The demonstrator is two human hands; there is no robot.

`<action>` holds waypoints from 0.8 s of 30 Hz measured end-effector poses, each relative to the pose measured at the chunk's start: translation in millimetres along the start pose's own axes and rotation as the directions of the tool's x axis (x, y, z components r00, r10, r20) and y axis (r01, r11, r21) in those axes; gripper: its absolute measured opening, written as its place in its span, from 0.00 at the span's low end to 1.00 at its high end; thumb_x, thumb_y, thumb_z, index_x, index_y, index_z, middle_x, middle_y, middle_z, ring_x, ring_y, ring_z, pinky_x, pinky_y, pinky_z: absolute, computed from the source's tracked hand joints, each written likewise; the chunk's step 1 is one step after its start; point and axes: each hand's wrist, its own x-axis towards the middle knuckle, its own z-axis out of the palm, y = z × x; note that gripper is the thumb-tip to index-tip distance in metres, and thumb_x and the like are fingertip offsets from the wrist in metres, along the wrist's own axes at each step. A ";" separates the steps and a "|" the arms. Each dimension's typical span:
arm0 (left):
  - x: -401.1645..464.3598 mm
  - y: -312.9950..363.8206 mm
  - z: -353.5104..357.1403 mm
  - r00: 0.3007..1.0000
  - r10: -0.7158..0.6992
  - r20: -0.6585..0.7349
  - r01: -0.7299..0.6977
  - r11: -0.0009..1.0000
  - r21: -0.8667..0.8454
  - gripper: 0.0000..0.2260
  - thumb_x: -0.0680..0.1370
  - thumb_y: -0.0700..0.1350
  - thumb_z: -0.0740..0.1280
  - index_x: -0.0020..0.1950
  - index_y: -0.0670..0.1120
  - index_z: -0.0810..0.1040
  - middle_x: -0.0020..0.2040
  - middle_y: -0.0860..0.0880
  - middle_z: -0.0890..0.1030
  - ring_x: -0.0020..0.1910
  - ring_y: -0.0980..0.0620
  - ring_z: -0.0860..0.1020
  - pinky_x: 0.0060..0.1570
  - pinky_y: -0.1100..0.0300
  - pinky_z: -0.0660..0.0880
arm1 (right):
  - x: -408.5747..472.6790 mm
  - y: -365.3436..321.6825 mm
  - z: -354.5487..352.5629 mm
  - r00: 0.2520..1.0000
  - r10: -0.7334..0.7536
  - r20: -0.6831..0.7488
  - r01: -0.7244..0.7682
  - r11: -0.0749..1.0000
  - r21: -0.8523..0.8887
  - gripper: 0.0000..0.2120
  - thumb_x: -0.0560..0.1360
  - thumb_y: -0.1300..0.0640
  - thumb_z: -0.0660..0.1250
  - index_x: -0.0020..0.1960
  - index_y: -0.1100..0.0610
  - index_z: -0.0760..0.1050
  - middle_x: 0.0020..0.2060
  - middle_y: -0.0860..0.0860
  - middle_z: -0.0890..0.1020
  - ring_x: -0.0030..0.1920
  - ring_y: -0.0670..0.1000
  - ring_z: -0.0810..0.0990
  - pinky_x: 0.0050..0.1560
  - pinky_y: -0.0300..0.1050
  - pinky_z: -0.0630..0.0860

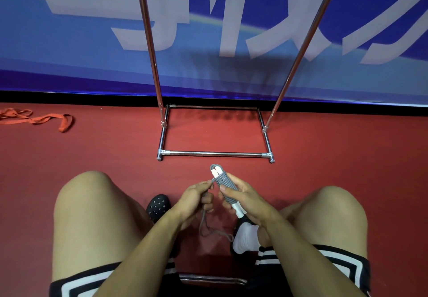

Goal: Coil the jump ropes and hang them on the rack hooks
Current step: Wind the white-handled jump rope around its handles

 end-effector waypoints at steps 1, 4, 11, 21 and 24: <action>1.7 -0.5 0.1 0.999 0.031 -0.021 -0.031 0.999 0.011 0.09 0.86 0.46 0.59 0.47 0.46 0.73 0.27 0.52 0.60 0.25 0.55 0.59 0.29 0.63 0.65 | 0.5 0.1 -0.5 1.000 -0.001 -0.004 0.001 1.000 0.001 0.18 0.79 0.52 0.70 0.69 0.49 0.77 0.42 0.54 0.77 0.34 0.51 0.73 0.31 0.44 0.66; 7.2 -2.5 -4.7 0.996 0.069 -0.063 -0.066 0.997 0.048 0.10 0.86 0.41 0.59 0.50 0.43 0.78 0.28 0.53 0.62 0.27 0.56 0.59 0.29 0.66 0.68 | 0.6 0.3 -1.1 1.000 -0.008 -0.003 0.008 1.000 -0.003 0.17 0.79 0.51 0.70 0.68 0.52 0.77 0.41 0.55 0.77 0.34 0.51 0.72 0.32 0.45 0.66; 0.4 1.4 -7.1 0.994 -0.068 0.082 0.068 0.998 0.009 0.10 0.85 0.41 0.59 0.58 0.41 0.79 0.32 0.50 0.69 0.31 0.54 0.72 0.33 0.51 0.83 | 1.6 0.2 -4.4 0.999 -0.022 -0.043 0.021 1.000 -0.021 0.16 0.79 0.51 0.70 0.67 0.48 0.78 0.45 0.56 0.79 0.40 0.56 0.73 0.37 0.49 0.68; 0.6 -1.9 -8.2 0.999 -0.045 0.021 0.041 0.988 0.150 0.13 0.84 0.51 0.63 0.46 0.44 0.78 0.27 0.51 0.65 0.20 0.58 0.56 0.22 0.64 0.48 | 0.5 -1.1 -5.0 0.997 -0.047 -0.068 0.045 0.999 -0.017 0.15 0.82 0.55 0.68 0.68 0.48 0.77 0.42 0.54 0.78 0.33 0.51 0.73 0.31 0.42 0.70; 8.1 -5.7 -11.2 0.989 0.099 -0.108 -0.078 0.979 0.187 0.12 0.83 0.49 0.65 0.44 0.45 0.82 0.27 0.53 0.65 0.24 0.57 0.59 0.23 0.64 0.55 | 0.5 -2.0 -4.7 0.996 -0.039 -0.077 0.037 0.999 -0.029 0.17 0.82 0.56 0.67 0.70 0.47 0.76 0.41 0.54 0.78 0.33 0.51 0.73 0.30 0.41 0.71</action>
